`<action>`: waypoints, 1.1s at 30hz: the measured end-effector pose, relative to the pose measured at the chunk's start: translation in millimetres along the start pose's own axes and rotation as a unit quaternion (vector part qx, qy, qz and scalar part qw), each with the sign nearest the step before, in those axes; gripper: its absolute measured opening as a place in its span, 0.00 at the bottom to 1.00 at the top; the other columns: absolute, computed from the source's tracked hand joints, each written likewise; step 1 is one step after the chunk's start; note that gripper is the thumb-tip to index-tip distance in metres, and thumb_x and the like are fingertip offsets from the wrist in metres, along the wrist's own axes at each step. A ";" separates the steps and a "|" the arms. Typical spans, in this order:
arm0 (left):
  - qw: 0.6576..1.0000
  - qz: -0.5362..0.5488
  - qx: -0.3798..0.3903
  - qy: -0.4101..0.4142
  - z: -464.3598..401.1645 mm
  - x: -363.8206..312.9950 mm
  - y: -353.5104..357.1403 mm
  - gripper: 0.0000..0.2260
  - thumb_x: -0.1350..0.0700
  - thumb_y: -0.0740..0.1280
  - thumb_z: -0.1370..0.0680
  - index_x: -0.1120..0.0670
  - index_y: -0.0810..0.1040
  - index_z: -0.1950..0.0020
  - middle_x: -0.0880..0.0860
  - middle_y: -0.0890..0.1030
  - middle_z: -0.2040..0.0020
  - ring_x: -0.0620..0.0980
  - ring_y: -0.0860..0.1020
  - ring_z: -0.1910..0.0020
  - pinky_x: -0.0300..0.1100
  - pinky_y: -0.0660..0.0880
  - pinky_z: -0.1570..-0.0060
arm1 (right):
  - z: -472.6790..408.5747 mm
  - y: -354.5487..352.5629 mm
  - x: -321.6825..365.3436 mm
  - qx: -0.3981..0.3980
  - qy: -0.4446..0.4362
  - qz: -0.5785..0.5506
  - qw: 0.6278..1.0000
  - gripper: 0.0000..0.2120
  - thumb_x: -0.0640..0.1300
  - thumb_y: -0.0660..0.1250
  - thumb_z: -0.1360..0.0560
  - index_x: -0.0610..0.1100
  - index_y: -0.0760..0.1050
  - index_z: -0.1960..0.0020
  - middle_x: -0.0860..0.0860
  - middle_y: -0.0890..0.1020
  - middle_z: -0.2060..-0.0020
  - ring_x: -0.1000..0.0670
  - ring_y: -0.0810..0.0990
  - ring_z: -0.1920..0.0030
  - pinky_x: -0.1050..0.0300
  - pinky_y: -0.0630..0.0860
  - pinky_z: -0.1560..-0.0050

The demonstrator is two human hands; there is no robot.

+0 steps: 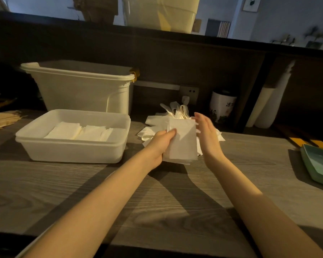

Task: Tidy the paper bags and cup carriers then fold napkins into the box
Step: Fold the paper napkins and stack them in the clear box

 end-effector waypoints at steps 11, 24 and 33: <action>0.997 -0.015 -0.059 0.046 -5.4 1.6 -1.8 0.17 0.51 0.61 0.20 0.48 0.65 0.31 0.47 0.73 0.54 0.47 0.73 0.56 0.44 0.74 0.53 | 14.8 14.1 1.2 0.146 0.009 0.067 0.987 0.30 0.59 0.44 0.20 0.48 0.41 0.23 0.51 0.47 0.23 0.50 0.49 0.24 0.52 0.48 0.26; 0.990 -0.026 -0.129 0.039 -15.1 -6.5 -22.8 0.15 0.53 0.61 0.20 0.55 0.68 0.34 0.55 0.75 0.39 0.54 0.76 0.42 0.46 0.76 0.48 | -19.2 -38.8 -33.2 0.121 -0.025 0.452 0.883 0.18 0.51 0.69 0.27 0.47 0.76 0.39 0.48 0.73 0.37 0.50 0.75 0.43 0.59 0.70 0.50; 0.990 -0.027 -0.137 0.036 -16.3 -5.4 -24.0 0.16 0.53 0.61 0.20 0.55 0.68 0.33 0.56 0.75 0.38 0.55 0.76 0.42 0.47 0.76 0.49 | -12.2 -27.5 -32.0 0.094 -0.087 0.559 0.819 0.16 0.41 0.61 0.23 0.46 0.72 0.35 0.47 0.76 0.41 0.46 0.78 0.48 0.54 0.75 0.56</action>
Point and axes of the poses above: each hand's wrist, its own z-axis away from the middle knuckle, its own y-axis out of the palm, x = y × z, the point moved 1 cm from there along -z, towards the middle knuckle
